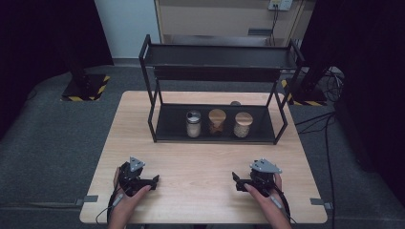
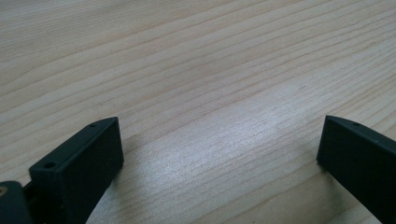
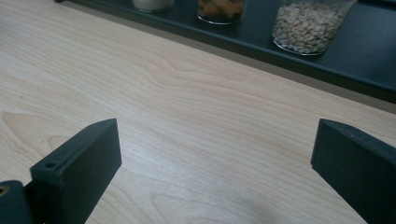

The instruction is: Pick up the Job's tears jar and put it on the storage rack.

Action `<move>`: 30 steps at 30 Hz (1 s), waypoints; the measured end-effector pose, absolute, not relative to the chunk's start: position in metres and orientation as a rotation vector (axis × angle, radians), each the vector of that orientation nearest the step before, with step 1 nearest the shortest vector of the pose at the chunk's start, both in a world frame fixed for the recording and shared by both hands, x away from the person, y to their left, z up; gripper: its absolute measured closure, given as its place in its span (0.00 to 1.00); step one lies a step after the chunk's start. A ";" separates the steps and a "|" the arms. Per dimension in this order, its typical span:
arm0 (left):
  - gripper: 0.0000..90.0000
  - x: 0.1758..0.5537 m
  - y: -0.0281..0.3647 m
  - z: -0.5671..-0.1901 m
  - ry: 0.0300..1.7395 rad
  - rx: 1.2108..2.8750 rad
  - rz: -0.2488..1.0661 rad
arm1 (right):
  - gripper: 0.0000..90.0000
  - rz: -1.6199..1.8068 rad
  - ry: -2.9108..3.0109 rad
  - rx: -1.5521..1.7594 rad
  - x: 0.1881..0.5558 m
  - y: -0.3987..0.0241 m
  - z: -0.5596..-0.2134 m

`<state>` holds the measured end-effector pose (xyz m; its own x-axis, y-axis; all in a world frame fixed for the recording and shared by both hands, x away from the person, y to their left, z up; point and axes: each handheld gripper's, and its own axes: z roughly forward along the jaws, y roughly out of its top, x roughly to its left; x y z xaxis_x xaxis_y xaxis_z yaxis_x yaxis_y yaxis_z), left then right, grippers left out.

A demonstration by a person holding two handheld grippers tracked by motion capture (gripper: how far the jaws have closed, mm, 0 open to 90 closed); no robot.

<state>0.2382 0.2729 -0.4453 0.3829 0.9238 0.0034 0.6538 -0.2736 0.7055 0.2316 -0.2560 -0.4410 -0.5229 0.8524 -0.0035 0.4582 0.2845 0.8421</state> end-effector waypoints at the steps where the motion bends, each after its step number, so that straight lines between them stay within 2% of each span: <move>1: 0.00 0.238 0.273 -0.445 1.351 2.024 0.562 | 0.02 1.147 2.104 1.170 0.231 -0.255 -0.441; 18: 0.00 0.238 0.273 -0.445 1.351 2.025 0.561 | 0.02 1.074 2.256 1.075 0.252 -0.220 -0.442; 30: 0.00 0.238 0.273 -0.445 1.350 2.025 0.562 | 0.03 0.996 2.324 1.104 0.263 -0.212 -0.450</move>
